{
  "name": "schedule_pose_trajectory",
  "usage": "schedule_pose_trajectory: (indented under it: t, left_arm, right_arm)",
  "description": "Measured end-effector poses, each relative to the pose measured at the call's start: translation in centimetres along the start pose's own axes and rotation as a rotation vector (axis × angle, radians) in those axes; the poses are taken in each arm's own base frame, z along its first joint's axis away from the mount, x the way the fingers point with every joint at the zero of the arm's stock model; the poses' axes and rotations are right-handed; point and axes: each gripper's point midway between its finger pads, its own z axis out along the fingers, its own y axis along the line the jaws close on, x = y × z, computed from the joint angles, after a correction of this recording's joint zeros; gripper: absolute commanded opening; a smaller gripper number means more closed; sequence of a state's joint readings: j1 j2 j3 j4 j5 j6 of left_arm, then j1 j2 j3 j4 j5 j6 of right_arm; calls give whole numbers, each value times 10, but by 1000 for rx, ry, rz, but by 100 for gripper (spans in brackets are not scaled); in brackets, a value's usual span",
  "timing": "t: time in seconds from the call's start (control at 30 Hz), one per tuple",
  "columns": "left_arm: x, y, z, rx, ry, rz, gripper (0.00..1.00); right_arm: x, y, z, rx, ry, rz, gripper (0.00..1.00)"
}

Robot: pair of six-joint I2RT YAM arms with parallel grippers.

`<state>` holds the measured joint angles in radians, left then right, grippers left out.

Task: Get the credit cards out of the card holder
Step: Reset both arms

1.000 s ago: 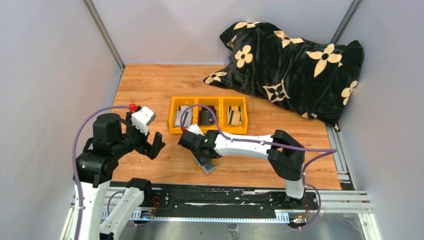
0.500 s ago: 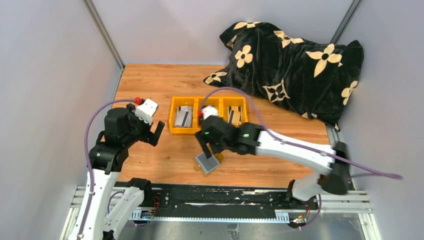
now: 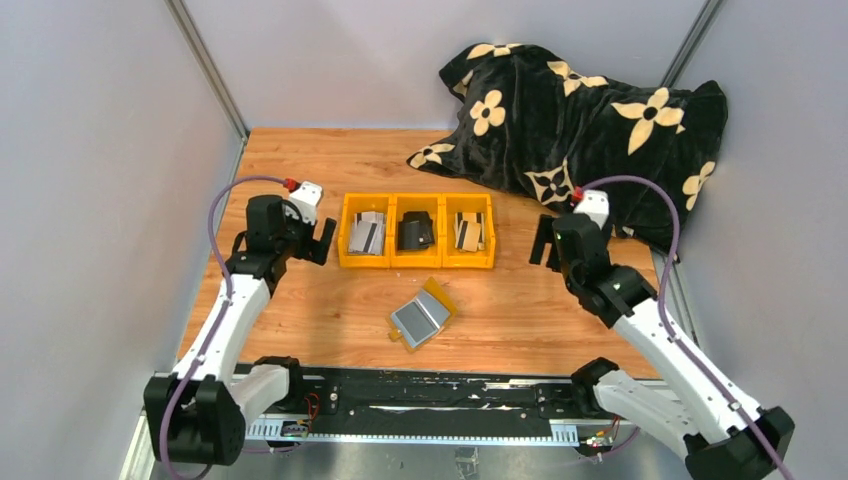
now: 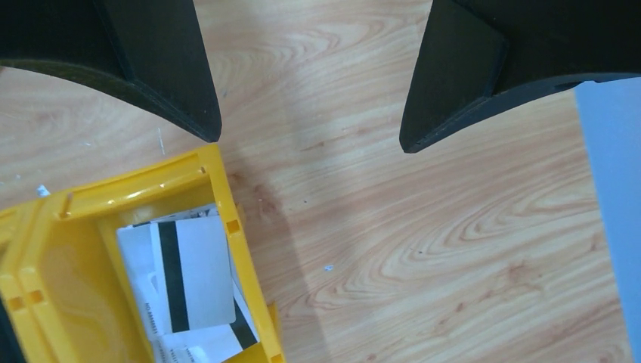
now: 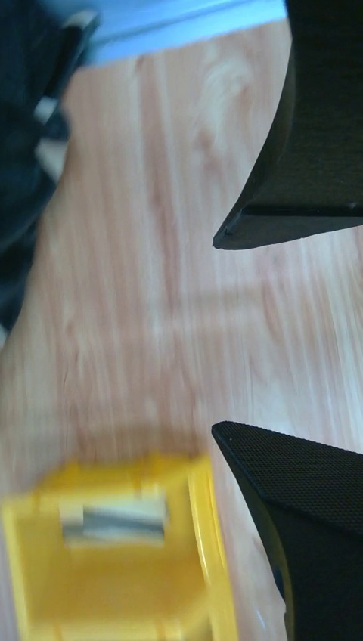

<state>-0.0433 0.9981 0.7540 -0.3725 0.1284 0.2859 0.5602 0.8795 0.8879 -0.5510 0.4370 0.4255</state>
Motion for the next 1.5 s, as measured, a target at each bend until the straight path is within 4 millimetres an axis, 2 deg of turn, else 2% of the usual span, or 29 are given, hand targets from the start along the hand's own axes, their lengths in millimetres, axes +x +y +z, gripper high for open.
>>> schedule_pose_trajectory:
  t: [0.03, 0.13, 0.27, 0.37, 0.47, 0.6, 0.67, 0.8, 1.0, 1.1, 1.2, 1.27, 1.37, 1.4, 1.5]
  left_arm:
    - [5, 1, 9, -3, -1, -14, 100]
    - [20, -1, 30, -5, -17, -44, 100]
    - [36, -7, 52, -9, -70, -85, 100]
    - [50, -11, 66, -17, -109, -114, 100]
    - [61, -13, 76, -32, -149, -143, 100]
    - [52, -3, 82, -92, -258, -170, 100]
    - [51, 0, 81, -120, -322, -176, 100]
    - [69, 1, 75, -165, -348, -204, 100]
    - [40, 22, 72, -251, -428, -235, 100]
    - [31, 26, 72, -264, -450, -235, 100]
    - [31, 26, 71, -271, -449, -236, 100]
    - [31, 27, 71, -274, -449, -237, 100]
    - [31, 27, 71, -276, -448, -238, 100]
    - [31, 27, 71, -276, -448, -238, 100]
    - [31, 27, 71, -276, -448, -238, 100]
  right_arm:
    - [6, -24, 8, 93, -30, 21, 89]
    - [30, -73, 24, 296, -90, 17, 89]
    - [58, -124, 39, 527, -89, -7, 89]
    - [61, -150, 46, 655, -125, 23, 89]
    - [68, -161, 56, 710, -174, 20, 89]
    - [84, -165, 73, 727, -187, -27, 89]
    - [84, -164, 82, 718, -200, -55, 89]
    - [76, -157, 100, 668, -249, -103, 90]
    - [71, -135, 131, 497, -253, -231, 92]
    - [52, -138, 145, 449, -243, -214, 93]
    - [33, -135, 147, 407, -289, -186, 94]
    - [40, -129, 142, 358, -330, -182, 94]
    - [77, -128, 141, 326, -270, -225, 95]
    - [82, -128, 142, 323, -252, -230, 95]
    - [73, -128, 145, 316, -268, -214, 95]
